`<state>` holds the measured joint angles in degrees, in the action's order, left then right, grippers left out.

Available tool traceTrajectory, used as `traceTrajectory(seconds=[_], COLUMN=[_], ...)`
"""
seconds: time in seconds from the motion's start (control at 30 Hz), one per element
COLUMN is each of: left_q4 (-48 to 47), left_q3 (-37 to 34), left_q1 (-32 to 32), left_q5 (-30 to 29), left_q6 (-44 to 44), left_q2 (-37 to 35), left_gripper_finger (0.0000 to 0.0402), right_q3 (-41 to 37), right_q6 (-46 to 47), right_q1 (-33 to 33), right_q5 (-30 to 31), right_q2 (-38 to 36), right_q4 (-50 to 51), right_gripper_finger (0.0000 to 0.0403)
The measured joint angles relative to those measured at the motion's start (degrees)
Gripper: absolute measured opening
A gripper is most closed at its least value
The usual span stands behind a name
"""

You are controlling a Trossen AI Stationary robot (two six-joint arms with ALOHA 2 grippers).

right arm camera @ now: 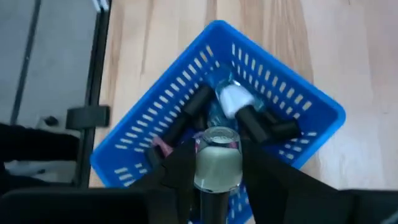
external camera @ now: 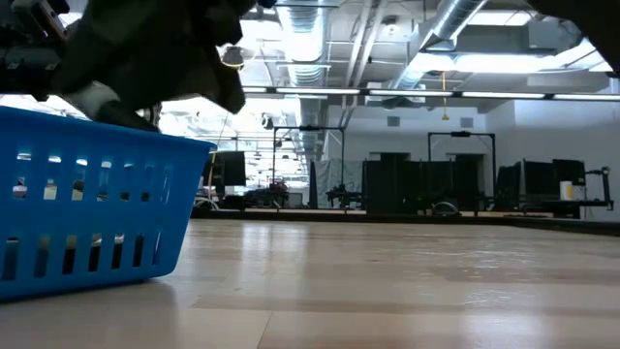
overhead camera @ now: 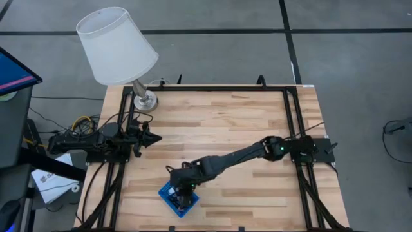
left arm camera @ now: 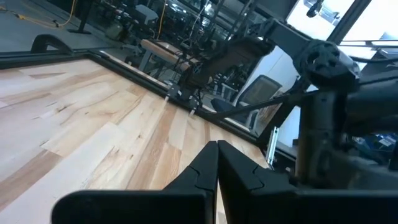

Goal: Pick & Place Nail Polish
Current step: Put the white nail polish bottle in the blue bin, then return to home position

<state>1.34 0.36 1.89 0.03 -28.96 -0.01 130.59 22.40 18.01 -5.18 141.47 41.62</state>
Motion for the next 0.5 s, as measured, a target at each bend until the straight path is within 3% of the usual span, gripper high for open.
traceTrajectory(seconds=[0.1, 0.33, 0.5], left_q4=[0.0, 0.0, 0.0], left_q3=[0.0, 0.0, 0.0], left_q1=[0.0, 0.0, 0.0], left_q5=[0.0, 0.0, 0.0], left_q6=[0.0, 0.0, 0.0], left_q2=[0.0, 0.0, 0.0], left_gripper_finger=[0.0001, 0.0001, 0.0001], right_q3=[2.6, 3.9, 3.9], right_q6=[-2.3, -4.4, -12.5], right_q1=[-0.1, -0.9, -1.9], right_q5=[-0.1, -0.2, 1.7], right_q2=[0.7, -1.1, -10.3], right_q4=[2.0, 2.5, 4.5], right_gripper_finger=[0.0128, 0.0230, 0.0252])
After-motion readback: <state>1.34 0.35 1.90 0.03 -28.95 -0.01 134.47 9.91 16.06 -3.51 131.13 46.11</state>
